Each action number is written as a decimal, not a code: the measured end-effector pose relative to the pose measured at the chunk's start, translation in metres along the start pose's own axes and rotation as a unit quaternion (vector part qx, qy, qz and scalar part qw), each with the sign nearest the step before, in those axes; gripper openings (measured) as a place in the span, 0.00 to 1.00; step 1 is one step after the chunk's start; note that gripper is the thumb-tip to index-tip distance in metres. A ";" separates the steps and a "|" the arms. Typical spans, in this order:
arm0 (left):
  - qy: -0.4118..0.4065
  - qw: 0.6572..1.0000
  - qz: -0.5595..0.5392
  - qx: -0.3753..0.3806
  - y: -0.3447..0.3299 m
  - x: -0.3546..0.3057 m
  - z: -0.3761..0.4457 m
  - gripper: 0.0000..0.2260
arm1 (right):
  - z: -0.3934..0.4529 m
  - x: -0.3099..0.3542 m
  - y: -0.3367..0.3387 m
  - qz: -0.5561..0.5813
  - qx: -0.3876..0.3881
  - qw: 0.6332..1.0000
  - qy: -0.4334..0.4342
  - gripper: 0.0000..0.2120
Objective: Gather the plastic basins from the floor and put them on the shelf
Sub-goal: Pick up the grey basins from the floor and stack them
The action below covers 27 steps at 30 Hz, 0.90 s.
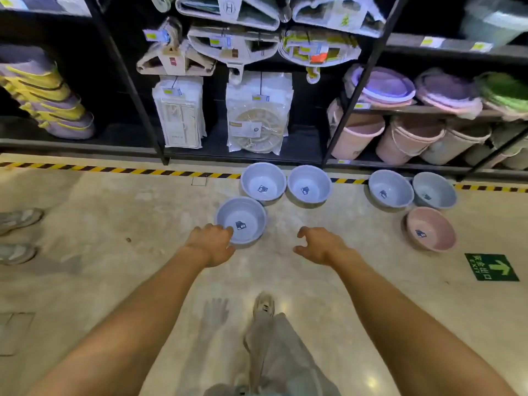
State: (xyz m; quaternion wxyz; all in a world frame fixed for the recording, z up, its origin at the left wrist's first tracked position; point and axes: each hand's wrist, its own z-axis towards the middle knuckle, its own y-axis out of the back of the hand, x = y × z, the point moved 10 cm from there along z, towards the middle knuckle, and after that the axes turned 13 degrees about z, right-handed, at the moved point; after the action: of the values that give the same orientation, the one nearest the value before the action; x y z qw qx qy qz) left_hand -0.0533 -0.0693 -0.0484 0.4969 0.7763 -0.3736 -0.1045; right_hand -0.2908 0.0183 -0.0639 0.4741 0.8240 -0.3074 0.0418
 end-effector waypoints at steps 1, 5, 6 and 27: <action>-0.007 1.000 -0.001 0.003 0.003 0.004 0.020 0.24 | 0.018 0.003 0.006 0.004 0.005 1.000 0.000 0.28; 0.011 1.000 0.000 0.028 0.006 0.037 0.107 0.24 | 0.106 0.002 0.033 0.007 0.023 1.000 -0.020 0.27; 0.013 0.999 -0.006 0.038 0.005 0.044 0.127 0.24 | 0.129 0.003 0.040 0.010 0.028 0.999 -0.018 0.27; 0.040 0.993 -0.068 0.091 -0.217 0.125 0.487 0.20 | 0.499 -0.073 -0.117 0.058 0.078 0.989 -0.109 0.25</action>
State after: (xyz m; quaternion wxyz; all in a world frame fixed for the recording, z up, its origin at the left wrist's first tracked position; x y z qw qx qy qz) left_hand -0.1227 -0.4433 -0.4430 0.4308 0.8452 -0.3078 -0.0722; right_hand -0.3967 -0.3085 -0.4514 0.3690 0.8387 -0.4006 0.0032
